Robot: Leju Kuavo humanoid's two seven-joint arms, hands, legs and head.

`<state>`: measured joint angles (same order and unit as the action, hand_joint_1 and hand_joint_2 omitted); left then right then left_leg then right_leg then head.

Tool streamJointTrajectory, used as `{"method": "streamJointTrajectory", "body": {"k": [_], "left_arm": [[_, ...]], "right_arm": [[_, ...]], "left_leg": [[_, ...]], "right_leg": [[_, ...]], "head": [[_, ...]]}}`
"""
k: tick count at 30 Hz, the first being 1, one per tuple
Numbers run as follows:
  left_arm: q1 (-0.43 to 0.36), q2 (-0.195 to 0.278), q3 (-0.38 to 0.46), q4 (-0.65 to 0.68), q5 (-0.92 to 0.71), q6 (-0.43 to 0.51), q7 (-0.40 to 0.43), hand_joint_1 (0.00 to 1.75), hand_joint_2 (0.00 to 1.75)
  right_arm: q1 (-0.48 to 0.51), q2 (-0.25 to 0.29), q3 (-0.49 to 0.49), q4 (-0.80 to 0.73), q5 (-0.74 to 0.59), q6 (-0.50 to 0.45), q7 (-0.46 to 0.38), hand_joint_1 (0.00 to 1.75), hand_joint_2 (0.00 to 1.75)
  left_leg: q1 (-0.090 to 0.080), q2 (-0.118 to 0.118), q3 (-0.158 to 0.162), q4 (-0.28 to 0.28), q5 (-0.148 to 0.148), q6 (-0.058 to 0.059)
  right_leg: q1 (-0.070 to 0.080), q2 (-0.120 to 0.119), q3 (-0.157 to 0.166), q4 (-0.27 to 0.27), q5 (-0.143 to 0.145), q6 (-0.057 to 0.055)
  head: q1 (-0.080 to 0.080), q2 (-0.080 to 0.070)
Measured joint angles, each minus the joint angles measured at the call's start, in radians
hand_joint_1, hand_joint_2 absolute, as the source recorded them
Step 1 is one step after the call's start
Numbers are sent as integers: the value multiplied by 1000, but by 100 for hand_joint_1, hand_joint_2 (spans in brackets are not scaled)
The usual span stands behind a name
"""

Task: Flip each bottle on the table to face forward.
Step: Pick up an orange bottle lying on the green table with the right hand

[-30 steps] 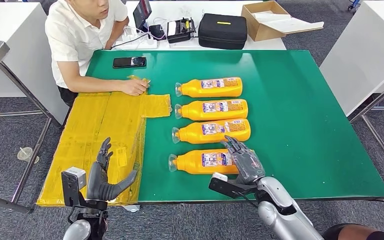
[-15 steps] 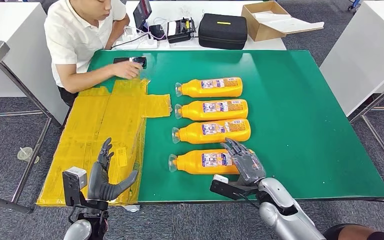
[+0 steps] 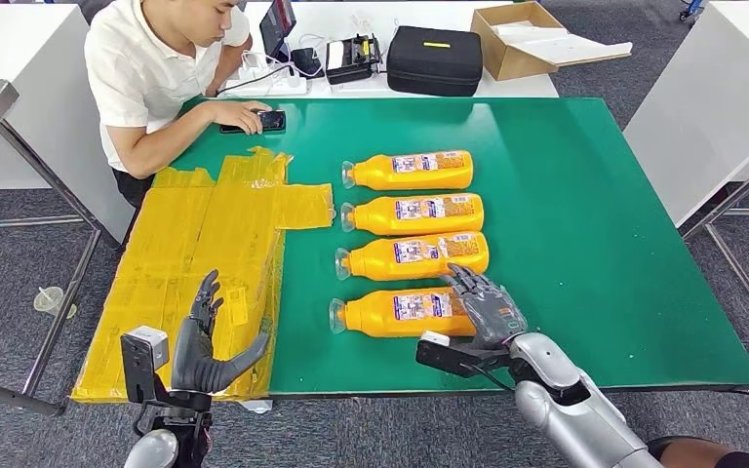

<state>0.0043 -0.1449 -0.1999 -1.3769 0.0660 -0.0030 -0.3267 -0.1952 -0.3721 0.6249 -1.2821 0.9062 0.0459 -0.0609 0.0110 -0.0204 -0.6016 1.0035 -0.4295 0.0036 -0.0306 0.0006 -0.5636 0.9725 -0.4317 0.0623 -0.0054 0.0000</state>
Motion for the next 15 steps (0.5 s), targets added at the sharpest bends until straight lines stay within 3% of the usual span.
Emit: {"method": "streamJointTrajectory", "body": {"k": [5, 15], "left_arm": [[-2, 1, 1, 1, 20, 2, 2, 0, 175], [-7, 1, 0, 7, 33, 1, 1, 0, 175]], "right_arm": [[-55, -61, 27, 35, -70, 98, -1, 175, 175], [-110, -132, 75, 66, -146, 156, 6, 175, 175]], "left_leg": [[0, 0, 1, 0, 0, 0], [0, 0, 2, 0, 0, 0]], "right_leg": [[0, 0, 1, 0, 0, 0], [0, 0, 1, 0, 0, 0]], "head": [[0, 0], [0, 0]]}}
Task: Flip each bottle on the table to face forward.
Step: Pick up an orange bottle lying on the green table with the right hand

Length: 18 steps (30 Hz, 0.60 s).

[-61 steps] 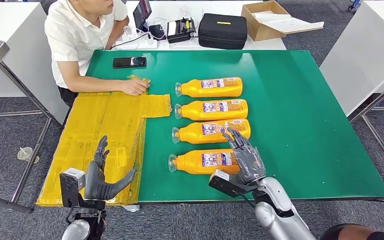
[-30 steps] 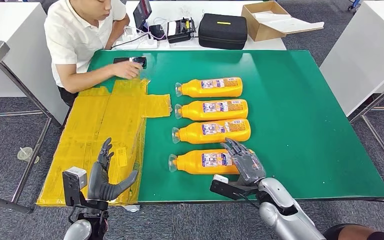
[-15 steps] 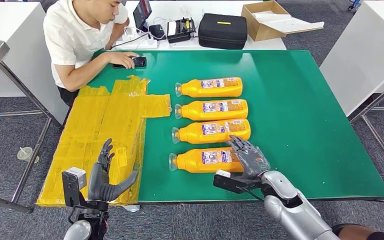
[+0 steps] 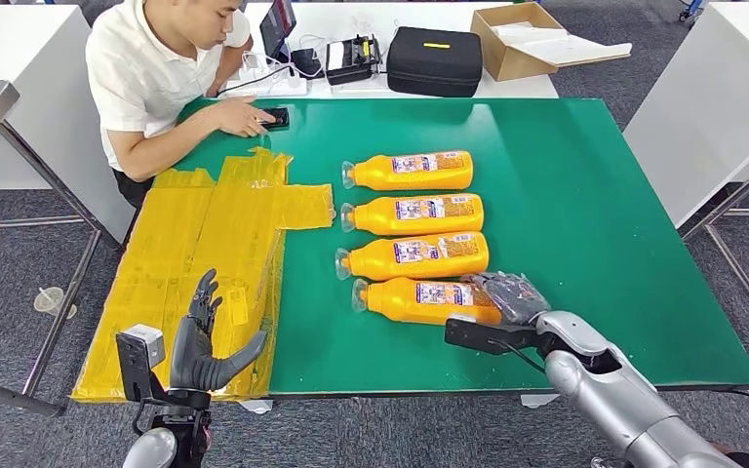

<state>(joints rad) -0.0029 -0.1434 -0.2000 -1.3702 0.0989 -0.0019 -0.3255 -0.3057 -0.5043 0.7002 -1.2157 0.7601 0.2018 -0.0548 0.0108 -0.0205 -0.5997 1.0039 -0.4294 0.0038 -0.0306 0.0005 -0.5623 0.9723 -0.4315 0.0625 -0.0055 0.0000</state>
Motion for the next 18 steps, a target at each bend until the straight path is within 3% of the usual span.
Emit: {"method": "streamJointTrajectory", "body": {"k": [13, 18], "left_arm": [[-17, 2, -7, 27, 15, 8, -10, 0, 175], [-19, -1, -11, 30, 111, -26, -17, 0, 175]], "right_arm": [[-1, -20, 14, 16, -128, 3, -49, 175, 175], [34, 22, -15, 17, -216, -82, -149, 175, 175]], "left_leg": [[0, 0, 1, 0, 0, 0], [0, 0, 1, 0, 0, 0]], "right_leg": [[0, 0, 1, 0, 0, 0], [1, 0, 1, 0, 0, 0]], "head": [[0, 0], [0, 0]]}}
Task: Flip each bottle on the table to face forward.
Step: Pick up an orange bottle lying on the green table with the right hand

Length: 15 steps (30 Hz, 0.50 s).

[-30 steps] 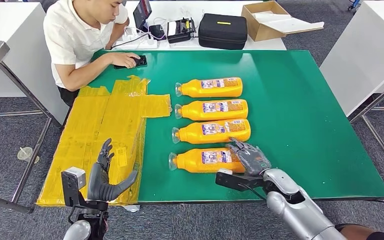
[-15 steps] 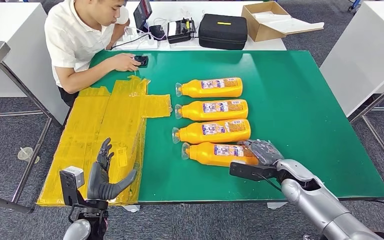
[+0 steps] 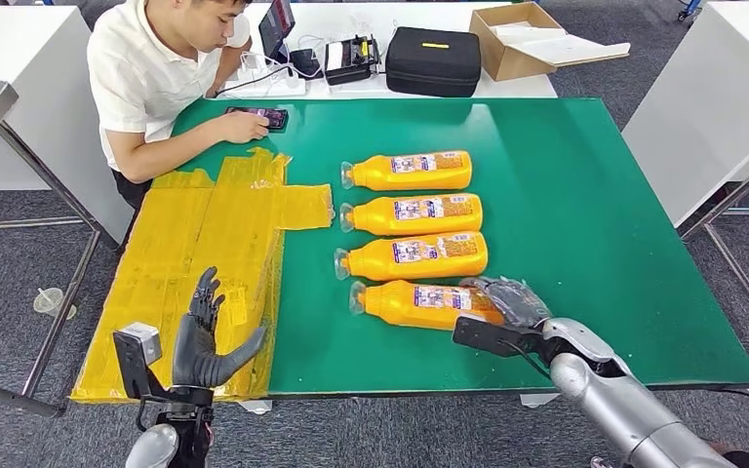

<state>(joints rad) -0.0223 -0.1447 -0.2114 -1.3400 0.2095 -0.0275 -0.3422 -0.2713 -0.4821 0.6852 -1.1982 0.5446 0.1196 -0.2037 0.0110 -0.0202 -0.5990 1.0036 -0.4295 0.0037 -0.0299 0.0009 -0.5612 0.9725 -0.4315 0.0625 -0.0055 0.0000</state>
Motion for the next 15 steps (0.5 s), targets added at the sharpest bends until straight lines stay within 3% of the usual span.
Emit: {"method": "streamJointTrajectory", "body": {"k": [7, 15], "left_arm": [[2, -6, -34, 30, 228, -167, 61, 0, 175], [-1, 7, -103, 70, 210, -187, 33, 0, 175]], "right_arm": [[40, 169, -105, -36, -172, -41, -156, 175, 175], [73, 343, -192, -116, -240, -81, -253, 175, 175]], "left_leg": [[0, 0, -1, 0, 0, 0], [0, 0, -1, 0, 0, 0]], "right_leg": [[0, 0, -1, 0, 0, 0], [-1, 0, -2, 0, 0, 0]], "head": [[0, 0], [0, 0]]}}
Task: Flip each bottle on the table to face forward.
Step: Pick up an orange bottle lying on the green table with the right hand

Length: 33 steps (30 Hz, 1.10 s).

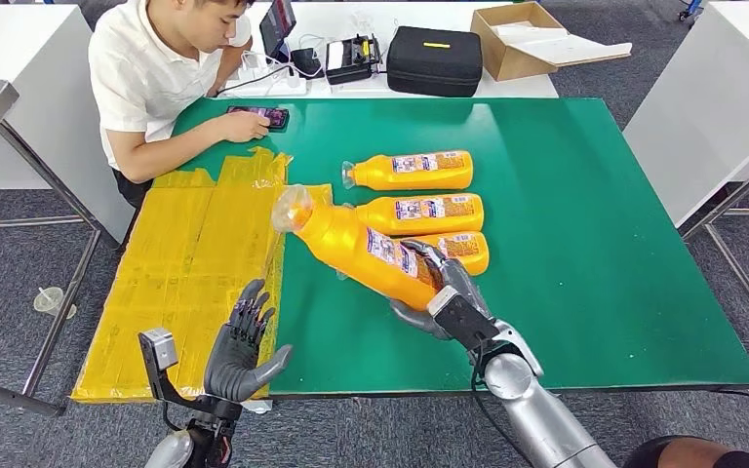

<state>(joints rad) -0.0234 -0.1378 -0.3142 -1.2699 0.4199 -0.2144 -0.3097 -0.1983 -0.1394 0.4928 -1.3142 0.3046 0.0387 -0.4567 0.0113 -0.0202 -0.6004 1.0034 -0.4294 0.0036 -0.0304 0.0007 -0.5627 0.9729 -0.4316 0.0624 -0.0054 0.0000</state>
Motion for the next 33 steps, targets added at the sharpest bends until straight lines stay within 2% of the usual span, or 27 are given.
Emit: {"method": "streamJointTrajectory", "body": {"k": [6, 14, 27, 33], "left_arm": [[-16, 9, -36, 9, -37, -25, -24, 0, 175], [-60, 3, -61, 10, -53, -30, -43, 0, 175], [-67, 2, -61, 10, -52, -35, -51, 0, 175], [-74, -5, -59, 6, -1, -48, -69, 0, 175]], "right_arm": [[2, 79, -1, -2, -5, 17, 0, 175, 175], [-22, 172, 53, 110, -12, 64, -3, 175, 175], [-36, 196, 73, 172, -12, 70, -6, 175, 175], [-43, 201, 121, 208, 38, 59, -21, 175, 175]], "left_leg": [[0, 0, 0, 0, 0, 0], [0, 0, 0, 0, 1, 0], [0, 0, -1, 0, 1, 0], [0, 0, -1, 0, 1, 0]], "right_leg": [[0, 0, 0, 0, 0, 0], [0, 0, 0, 0, 0, 0], [0, 0, 0, 0, 0, 0], [0, 0, -1, 0, 0, 0]], "head": [[0, 0], [0, 0], [0, 0], [0, 0]]}}
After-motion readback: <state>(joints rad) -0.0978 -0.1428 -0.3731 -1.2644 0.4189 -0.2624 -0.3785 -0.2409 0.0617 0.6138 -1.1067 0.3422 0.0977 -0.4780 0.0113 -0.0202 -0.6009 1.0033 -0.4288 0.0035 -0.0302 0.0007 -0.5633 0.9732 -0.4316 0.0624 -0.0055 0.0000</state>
